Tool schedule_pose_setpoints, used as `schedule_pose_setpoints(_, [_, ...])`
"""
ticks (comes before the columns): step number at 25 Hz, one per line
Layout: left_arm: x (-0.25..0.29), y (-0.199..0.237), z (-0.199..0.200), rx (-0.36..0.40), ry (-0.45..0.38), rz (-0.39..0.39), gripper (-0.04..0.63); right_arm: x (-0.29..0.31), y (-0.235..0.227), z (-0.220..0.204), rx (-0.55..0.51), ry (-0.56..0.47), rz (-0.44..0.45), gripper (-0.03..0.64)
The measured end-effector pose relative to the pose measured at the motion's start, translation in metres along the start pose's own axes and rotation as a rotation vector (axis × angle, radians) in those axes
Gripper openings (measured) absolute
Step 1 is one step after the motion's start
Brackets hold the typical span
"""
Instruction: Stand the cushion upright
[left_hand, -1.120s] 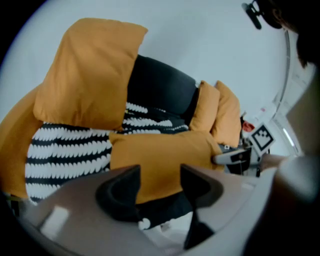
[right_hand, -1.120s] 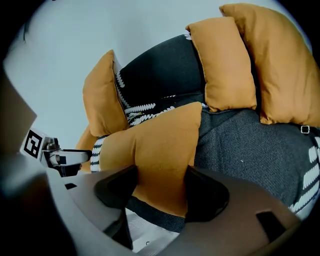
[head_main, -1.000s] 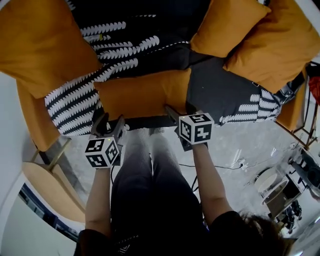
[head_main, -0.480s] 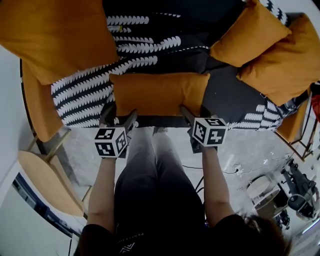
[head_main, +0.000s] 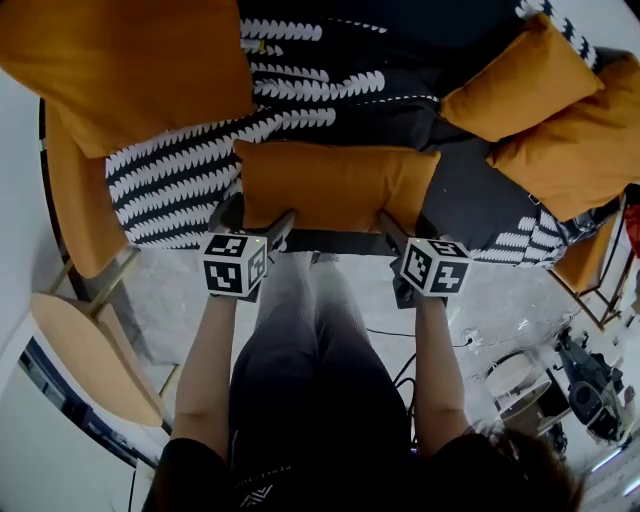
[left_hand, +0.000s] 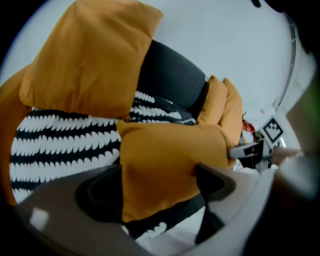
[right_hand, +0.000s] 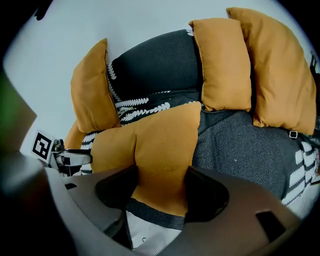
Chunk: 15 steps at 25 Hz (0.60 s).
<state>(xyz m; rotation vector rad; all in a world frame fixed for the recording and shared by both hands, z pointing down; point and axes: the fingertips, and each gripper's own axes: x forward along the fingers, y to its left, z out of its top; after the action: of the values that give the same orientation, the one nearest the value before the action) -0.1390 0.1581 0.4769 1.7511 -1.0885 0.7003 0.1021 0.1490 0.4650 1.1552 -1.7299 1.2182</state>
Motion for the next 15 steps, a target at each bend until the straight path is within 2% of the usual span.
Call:
schedule_pose_setpoints(7, [0.026, 0.014, -0.001, -0.055, 0.02, -0.058, 0.503, 0.014, -0.005, 0.003, 0.005, 0.001, -0.027, 0.29])
schedule_pose_setpoints(11, [0.036, 0.018, -0.004, -0.065, 0.005, -0.087, 0.506, 0.022, -0.005, 0.001, 0.006, -0.008, -0.043, 0.287])
schedule_pose_setpoints(15, [0.019, 0.012, 0.003, -0.067, -0.009, -0.099, 0.503, 0.005, 0.006, 0.005, 0.002, -0.024, -0.061, 0.282])
